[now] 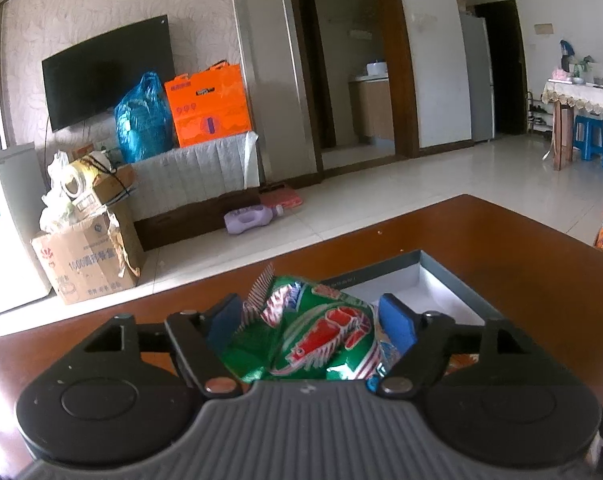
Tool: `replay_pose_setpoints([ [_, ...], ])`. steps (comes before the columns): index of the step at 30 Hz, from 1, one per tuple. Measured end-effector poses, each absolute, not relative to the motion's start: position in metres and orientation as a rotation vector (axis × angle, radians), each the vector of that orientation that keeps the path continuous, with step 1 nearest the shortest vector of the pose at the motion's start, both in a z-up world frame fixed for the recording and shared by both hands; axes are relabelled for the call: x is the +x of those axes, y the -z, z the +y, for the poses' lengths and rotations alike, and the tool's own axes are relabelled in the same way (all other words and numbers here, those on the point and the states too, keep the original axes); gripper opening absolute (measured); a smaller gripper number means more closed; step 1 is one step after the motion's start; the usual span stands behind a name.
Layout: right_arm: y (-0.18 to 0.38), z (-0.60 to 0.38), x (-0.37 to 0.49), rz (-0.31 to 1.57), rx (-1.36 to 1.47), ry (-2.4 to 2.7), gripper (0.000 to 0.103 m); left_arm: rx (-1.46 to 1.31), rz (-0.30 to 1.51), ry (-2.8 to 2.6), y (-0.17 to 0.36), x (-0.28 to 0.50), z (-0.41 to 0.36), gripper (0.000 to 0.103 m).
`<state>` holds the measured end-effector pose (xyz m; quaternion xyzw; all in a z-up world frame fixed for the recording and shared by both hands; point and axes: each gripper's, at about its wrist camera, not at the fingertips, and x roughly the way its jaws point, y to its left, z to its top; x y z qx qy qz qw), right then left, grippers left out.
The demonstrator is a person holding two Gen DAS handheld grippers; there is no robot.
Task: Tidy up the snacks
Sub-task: 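Lower both bags into the gray box, then open the left tool to drop the cracker bag while the right tool releases the peanut bag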
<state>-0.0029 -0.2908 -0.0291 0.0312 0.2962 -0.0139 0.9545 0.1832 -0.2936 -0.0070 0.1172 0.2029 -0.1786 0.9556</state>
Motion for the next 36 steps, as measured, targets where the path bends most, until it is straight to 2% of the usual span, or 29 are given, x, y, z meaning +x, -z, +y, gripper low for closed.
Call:
replay_pose_setpoints([
  [6,0.032,-0.291,-0.004,0.602,0.066,0.023,0.049,0.246,0.384,0.373,0.004,0.169,-0.29,0.086],
  [24,0.032,-0.296,0.003,0.59,0.05,0.029,0.049,0.264,0.376,0.39,0.005,0.134,-0.271,0.086],
  [36,0.038,-0.295,0.003,0.612,0.072,0.003,0.049,0.31,0.373,0.413,0.002,0.079,-0.243,0.087],
])
